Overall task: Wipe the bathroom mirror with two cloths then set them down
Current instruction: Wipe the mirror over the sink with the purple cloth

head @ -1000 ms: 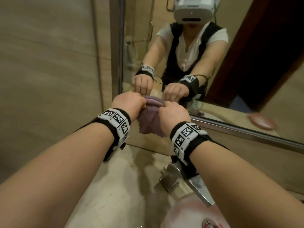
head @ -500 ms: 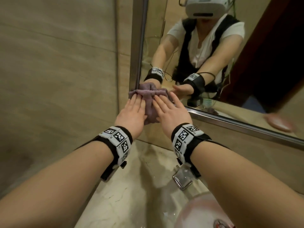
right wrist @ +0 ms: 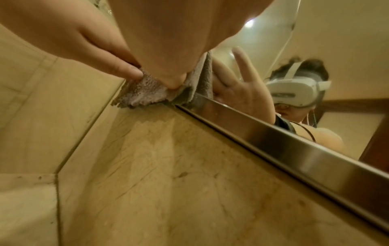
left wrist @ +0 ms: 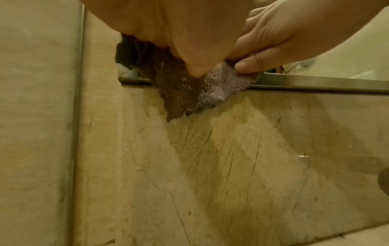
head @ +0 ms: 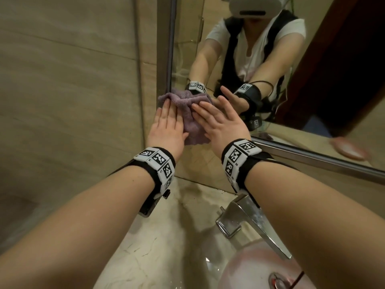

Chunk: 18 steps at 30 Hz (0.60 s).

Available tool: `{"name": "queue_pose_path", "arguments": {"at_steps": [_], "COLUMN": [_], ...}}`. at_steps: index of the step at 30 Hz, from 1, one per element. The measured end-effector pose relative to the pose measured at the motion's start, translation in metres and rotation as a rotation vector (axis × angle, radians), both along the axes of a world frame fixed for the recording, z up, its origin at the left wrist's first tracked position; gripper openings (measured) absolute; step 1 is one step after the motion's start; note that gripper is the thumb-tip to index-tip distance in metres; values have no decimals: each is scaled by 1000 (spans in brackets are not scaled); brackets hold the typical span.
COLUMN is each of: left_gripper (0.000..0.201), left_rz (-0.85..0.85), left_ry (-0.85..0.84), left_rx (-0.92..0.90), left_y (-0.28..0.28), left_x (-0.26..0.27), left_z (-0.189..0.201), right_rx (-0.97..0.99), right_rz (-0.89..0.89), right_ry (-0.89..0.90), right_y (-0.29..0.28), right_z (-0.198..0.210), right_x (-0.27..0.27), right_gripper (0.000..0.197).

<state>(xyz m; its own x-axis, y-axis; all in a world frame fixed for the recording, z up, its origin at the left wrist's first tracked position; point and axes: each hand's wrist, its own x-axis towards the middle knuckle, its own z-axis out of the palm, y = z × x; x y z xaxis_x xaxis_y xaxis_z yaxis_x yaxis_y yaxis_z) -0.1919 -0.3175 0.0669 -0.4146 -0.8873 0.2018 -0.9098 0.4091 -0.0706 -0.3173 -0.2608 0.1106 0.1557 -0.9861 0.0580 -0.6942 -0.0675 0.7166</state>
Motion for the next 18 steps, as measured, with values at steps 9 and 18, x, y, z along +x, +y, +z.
{"name": "queue_pose_path", "arguments": {"at_steps": [9,18], "left_gripper": [66,54], "left_rz": [-143,-344], "left_ry": [-13,-168], "left_rx": [-75,-156], "left_y": [11,38], "left_x": [-17,-68], "left_z": [12,39], "right_rx": [-46,-125], "right_rz": [-35,-177], "right_ry": [-60,-72], "right_y": [25,74], "right_z": [8,23], "right_x": [-40,-125], "right_gripper": [67,67]}}
